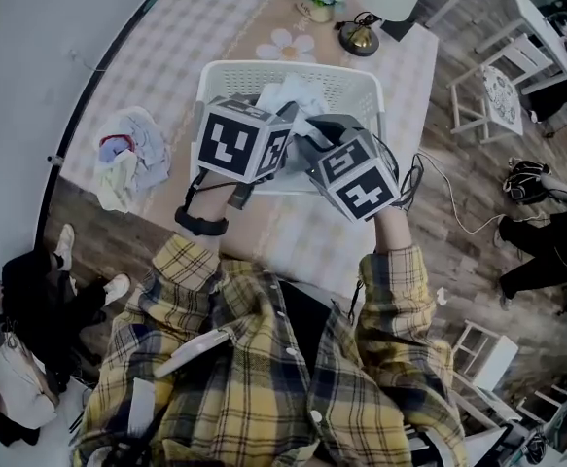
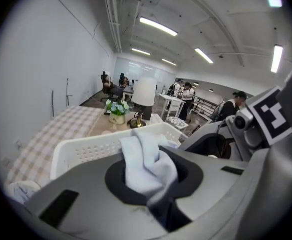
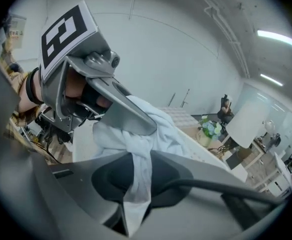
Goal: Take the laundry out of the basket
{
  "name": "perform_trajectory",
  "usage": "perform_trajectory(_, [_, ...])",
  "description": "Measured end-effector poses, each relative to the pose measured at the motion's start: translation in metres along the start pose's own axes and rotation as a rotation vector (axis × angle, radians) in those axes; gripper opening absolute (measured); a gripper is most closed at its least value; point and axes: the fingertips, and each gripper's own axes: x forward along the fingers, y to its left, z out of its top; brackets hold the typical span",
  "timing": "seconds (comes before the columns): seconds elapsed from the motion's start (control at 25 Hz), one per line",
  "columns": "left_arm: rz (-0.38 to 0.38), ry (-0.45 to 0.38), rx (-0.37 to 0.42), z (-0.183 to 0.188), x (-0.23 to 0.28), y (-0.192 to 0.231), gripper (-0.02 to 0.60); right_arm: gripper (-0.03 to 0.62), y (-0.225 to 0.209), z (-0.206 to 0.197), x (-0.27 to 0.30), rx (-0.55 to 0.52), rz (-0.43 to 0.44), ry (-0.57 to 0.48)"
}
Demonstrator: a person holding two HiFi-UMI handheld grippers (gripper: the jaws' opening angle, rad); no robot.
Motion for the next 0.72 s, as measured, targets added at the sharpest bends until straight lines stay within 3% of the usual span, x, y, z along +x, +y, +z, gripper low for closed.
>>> perform_trajectory(0.36, [-0.025, -0.161, 0.037, 0.046, -0.059, -0.050, 0.071, 0.095, 0.002, 0.035, -0.078, -0.016, -0.078, -0.164])
perform_trajectory(0.72, [-0.057, -0.281, 0.016, 0.073, -0.103, -0.034, 0.072, 0.092, 0.013, 0.089, -0.096, -0.052, -0.132, -0.266])
